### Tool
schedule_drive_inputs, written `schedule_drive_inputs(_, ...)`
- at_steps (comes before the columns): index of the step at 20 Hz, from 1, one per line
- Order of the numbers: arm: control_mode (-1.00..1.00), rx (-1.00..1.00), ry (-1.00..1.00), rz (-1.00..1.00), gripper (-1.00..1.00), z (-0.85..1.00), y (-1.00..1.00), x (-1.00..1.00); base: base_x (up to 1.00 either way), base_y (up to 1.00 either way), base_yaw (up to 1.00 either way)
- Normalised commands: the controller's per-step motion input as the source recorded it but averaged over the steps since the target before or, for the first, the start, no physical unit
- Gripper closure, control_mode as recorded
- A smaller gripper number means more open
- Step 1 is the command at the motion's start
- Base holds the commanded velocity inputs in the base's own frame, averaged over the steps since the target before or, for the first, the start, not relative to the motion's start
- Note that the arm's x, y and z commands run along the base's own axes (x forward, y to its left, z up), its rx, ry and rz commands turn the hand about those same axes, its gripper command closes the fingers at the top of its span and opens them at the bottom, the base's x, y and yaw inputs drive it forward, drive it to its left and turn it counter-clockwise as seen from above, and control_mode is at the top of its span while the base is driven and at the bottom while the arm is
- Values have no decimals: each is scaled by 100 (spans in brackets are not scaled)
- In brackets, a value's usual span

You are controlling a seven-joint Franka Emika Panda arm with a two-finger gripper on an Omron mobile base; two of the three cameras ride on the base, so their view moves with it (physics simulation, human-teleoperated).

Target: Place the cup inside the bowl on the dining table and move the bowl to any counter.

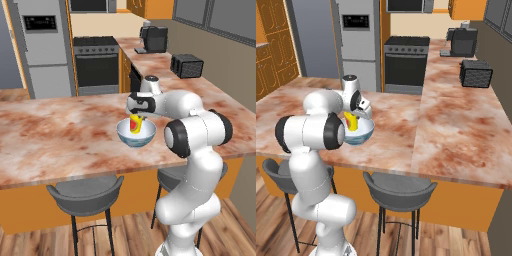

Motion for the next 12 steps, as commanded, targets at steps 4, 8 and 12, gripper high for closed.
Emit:
schedule_drive_inputs(4,-100,0,0,0,100,-5,0,14,0,0,0)
schedule_drive_inputs(8,-100,0,0,0,100,-3,0,4,0,0,0)
schedule_drive_inputs(12,-100,0,0,0,100,-12,0,3,0,0,0)
